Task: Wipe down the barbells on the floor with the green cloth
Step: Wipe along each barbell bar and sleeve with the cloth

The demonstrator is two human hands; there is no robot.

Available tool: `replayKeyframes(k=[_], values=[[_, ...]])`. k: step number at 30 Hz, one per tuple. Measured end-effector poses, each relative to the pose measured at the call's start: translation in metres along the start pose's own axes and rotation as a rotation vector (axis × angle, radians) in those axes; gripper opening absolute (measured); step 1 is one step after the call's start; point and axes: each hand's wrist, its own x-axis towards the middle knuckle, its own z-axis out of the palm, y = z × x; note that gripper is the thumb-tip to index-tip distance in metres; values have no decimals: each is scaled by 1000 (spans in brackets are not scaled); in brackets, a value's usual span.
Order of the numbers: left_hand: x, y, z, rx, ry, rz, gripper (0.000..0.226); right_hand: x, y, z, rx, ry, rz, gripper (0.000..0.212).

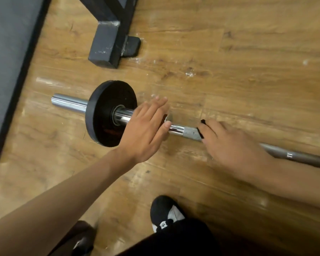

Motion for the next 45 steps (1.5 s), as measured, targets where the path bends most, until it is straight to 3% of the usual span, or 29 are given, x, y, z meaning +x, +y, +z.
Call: replayKeyframes(k=[3, 9, 15, 20, 23, 27, 30, 34, 38, 40, 42, 45], values=[[-6, 0, 9, 62, -10, -34, 66, 31, -37, 11, 130, 23, -46, 24], [-38, 5, 37, 110, 190, -15, 73, -60, -1, -13, 23, -21, -219, 73], [-41, 5, 41, 109, 233, 17, 75, 4, -58, 23, 122, 58, -57, 37], [-15, -4, 39, 128, 285, 54, 74, -38, -10, 1, 86, 37, -120, 58], [3, -9, 42, 111, 344, 82, 79, -77, 29, -28, 8, 27, -82, 55], [34, -12, 33, 53, 311, 103, 85, -12, -2, -11, -14, 54, 48, 37], [54, -16, 26, 78, 255, 149, 88, 51, -26, 11, -71, 86, 50, 35], [63, -19, 37, 96, 331, 210, 79, 14, 26, -10, -78, 61, -26, 56], [79, -17, 46, 107, 474, 179, 74, -41, 72, -41, -162, 91, -26, 45], [92, -19, 43, 98, 452, 185, 75, -18, 65, -29, -159, 88, 66, 38], [105, -22, 39, 106, 436, 179, 75, 20, 50, -12, -152, 123, 165, 44], [118, -24, 39, 113, 431, 182, 71, 39, 58, -9, -143, 145, 121, 49]])
